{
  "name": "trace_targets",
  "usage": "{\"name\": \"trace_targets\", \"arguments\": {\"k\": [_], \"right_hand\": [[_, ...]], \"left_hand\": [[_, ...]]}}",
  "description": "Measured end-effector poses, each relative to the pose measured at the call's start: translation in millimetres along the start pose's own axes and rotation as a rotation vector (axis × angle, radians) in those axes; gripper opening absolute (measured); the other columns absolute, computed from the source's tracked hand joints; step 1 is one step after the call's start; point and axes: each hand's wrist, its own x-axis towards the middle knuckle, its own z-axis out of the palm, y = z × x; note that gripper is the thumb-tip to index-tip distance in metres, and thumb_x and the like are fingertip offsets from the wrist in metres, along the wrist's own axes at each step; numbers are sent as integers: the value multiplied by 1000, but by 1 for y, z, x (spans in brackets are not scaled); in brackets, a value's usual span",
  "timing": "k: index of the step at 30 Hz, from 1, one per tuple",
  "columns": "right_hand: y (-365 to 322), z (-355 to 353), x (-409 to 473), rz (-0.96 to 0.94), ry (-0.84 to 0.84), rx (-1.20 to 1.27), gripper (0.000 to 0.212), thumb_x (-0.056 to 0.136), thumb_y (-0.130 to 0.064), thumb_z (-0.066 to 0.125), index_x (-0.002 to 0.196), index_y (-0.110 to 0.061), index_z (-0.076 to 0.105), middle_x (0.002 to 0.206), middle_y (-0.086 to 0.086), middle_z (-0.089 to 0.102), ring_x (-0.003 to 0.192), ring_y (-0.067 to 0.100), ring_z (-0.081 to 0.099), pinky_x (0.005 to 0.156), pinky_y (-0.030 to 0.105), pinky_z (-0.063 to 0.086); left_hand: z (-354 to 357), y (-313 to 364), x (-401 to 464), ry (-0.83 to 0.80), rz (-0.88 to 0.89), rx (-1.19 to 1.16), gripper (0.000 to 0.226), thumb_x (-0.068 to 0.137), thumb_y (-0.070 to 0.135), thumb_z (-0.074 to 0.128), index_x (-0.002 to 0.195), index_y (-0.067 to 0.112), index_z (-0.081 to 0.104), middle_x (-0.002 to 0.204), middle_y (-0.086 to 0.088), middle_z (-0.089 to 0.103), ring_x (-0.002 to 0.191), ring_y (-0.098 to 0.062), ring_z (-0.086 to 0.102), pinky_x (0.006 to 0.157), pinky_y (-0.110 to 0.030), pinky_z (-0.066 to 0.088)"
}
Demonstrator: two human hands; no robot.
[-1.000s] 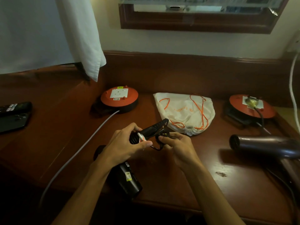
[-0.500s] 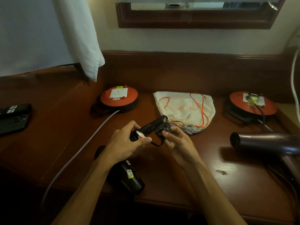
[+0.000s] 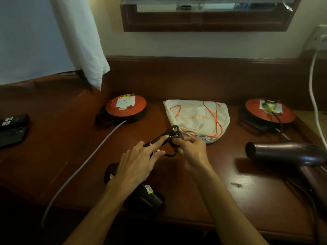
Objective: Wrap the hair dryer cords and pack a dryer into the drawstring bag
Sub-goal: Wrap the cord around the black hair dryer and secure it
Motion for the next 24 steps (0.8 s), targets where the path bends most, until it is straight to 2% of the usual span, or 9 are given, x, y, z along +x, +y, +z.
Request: {"name": "trace_targets", "arguments": {"k": [3,6,8,11,14,16,18,21,24], "right_hand": [[-3,3,0,23,32,14,18,86,7,71,85,-4,57,103,30,70,109,44,68,97,50,54],[-3,3,-1,61,4,100,21,87,8,69,104,2,60,113,32,69,97,32,70,84,34,57],[-3,2,-1,62,-47,172,30,87,9,69,114,2,57,108,28,70,90,26,72,78,28,57],[-2,-1,1,34,-138,252,28,88,10,68,107,-3,53,94,19,71,82,21,74,75,27,60],[3,-4,2,-8,-193,308,19,88,8,68,89,-6,54,87,13,71,88,22,73,73,25,59],[6,-5,0,-21,-232,336,20,89,6,67,81,-8,55,90,14,71,92,23,72,76,26,59],[9,-8,0,-36,-280,357,22,90,7,64,78,-9,54,93,14,71,93,24,71,80,28,56],[11,-13,2,-41,-409,414,15,87,3,62,78,-8,55,97,15,72,98,24,71,84,30,55],[14,-18,6,-89,-477,366,8,85,-5,65,92,-2,62,105,16,70,106,26,68,90,31,54]], "left_hand": [[0,3,0,1,2,24,49,100,66,26,144,74,5,102,2,51,84,-23,63,64,-32,46],[0,5,-2,-4,-1,75,50,101,64,23,146,72,3,105,1,50,85,-25,64,66,-33,47],[0,7,-4,3,-30,84,50,102,63,21,147,70,-1,106,0,49,85,-25,64,65,-33,44],[0,10,-4,26,-64,46,52,103,61,21,147,67,-5,101,1,45,79,-22,60,62,-32,44],[-2,9,-2,23,-73,-38,53,103,61,23,145,68,-8,101,1,45,74,-19,55,61,-31,43],[-1,9,2,-6,-96,-72,54,103,61,26,144,71,-7,105,2,48,83,-25,59,69,-37,46],[1,9,6,-49,-126,-79,54,103,61,28,146,70,-3,109,2,50,95,-30,61,73,-39,42],[1,8,9,-64,-113,-131,55,102,62,32,145,73,-1,104,5,49,93,-24,58,73,-37,41],[-1,4,9,-81,-94,-156,54,101,65,31,142,75,-1,98,7,48,88,-21,54,71,-37,42]]}}
